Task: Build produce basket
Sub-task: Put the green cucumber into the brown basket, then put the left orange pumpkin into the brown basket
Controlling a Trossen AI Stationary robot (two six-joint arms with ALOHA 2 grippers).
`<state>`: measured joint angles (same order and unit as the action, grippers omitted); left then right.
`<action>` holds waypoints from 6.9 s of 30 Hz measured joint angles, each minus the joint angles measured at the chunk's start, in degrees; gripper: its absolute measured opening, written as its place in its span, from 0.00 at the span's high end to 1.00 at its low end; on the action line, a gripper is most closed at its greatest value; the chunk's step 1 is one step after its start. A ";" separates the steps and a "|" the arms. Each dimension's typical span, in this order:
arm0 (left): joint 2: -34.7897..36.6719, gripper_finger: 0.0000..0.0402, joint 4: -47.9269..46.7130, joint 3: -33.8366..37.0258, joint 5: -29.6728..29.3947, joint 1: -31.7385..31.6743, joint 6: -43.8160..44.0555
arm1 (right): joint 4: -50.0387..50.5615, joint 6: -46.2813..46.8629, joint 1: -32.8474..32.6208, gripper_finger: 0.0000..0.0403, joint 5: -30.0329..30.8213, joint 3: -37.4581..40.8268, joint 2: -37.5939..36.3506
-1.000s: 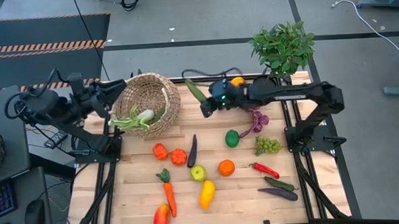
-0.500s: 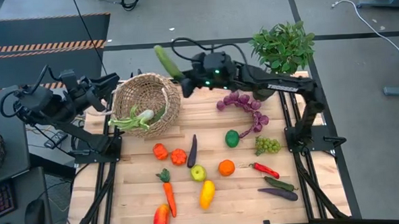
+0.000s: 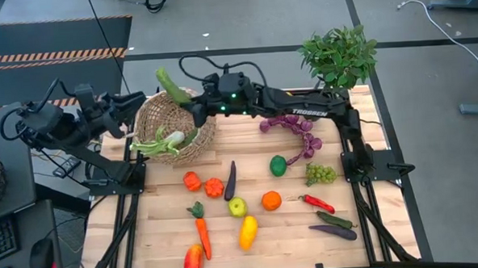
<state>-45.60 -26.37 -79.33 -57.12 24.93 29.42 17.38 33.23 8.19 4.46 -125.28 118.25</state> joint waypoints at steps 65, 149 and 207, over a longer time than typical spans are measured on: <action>-1.91 0.60 -8.66 0.02 26.84 0.04 13.45 | 41.51 5.07 -0.65 0.39 -0.71 -0.10 -9.92; -26.03 0.28 -54.99 9.44 58.04 2.94 -10.83 | 52.74 56.80 -39.64 0.39 23.54 11.22 -11.19; -16.11 0.30 -42.93 24.48 62.24 3.32 -9.87 | 56.46 53.40 -39.21 0.39 31.50 11.12 -20.39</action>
<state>-61.71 -69.30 -54.85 5.13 28.25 19.55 73.84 86.63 -31.03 35.97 -114.17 97.86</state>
